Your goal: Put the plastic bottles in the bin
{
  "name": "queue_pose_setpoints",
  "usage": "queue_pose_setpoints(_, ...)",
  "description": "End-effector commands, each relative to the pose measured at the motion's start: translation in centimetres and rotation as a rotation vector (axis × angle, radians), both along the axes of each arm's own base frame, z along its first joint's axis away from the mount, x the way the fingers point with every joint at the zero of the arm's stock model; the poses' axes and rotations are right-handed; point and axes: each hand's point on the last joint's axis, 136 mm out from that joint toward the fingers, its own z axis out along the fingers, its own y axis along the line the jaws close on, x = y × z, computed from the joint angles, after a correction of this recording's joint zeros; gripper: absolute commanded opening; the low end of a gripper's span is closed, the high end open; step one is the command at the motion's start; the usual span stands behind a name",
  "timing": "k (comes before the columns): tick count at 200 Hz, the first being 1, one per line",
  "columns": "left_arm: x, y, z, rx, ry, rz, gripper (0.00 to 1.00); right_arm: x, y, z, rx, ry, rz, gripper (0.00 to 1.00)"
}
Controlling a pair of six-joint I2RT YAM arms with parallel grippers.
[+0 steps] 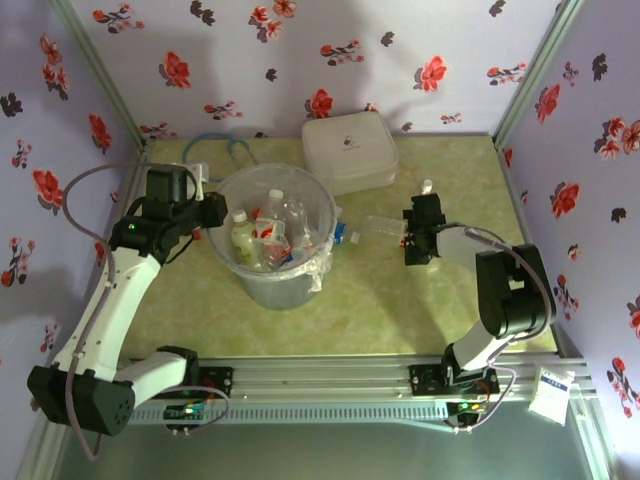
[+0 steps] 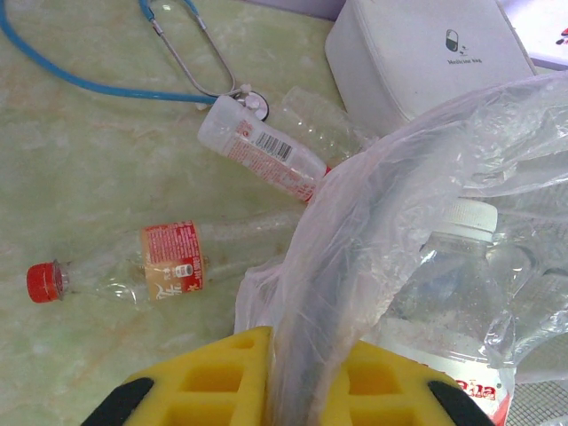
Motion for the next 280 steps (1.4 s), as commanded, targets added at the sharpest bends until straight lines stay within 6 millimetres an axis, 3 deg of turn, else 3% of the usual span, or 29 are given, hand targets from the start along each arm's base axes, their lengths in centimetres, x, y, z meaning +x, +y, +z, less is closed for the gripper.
queue_pose_setpoints(1, 0.8, 0.5, 1.7, 0.039, -0.075, -0.003, 0.00, 0.1, 0.1, -1.5, 0.022, 0.006, -0.014, 0.93)
queue_pose_setpoints(104, 0.5, 0.7, 1.4, 0.041, -0.073, 0.008, 0.00, -0.6, -0.3, -0.5, 0.006, -0.021, -0.011, 0.74)
queue_pose_setpoints(170, 0.6, 0.7, 1.3, 0.047, -0.073, 0.002, 0.00, -0.8, -0.8, 0.6, -0.018, -0.043, -0.007, 0.72)
queue_pose_setpoints(204, 0.9, 0.6, 1.6, 0.041, -0.077, 0.005, 0.00, 0.1, -1.7, 4.3, -0.127, -0.110, 0.064, 0.70)
queue_pose_setpoints(229, 0.8, 0.6, 1.3, 0.045, -0.076, 0.002, 0.00, -0.5, -3.3, 7.9, -0.268, -0.129, 0.115, 0.69)
queue_pose_setpoints(256, 0.9, 0.6, 0.9, 0.052, -0.069, -0.002, 0.00, -1.4, -5.0, 11.5, -0.392, -0.173, 0.129, 0.61)
queue_pose_setpoints(280, 1.1, 0.5, 1.3, 0.045, -0.083, -0.003, 0.00, -1.6, -5.6, 15.0, -0.480, -0.207, 0.194, 0.58)
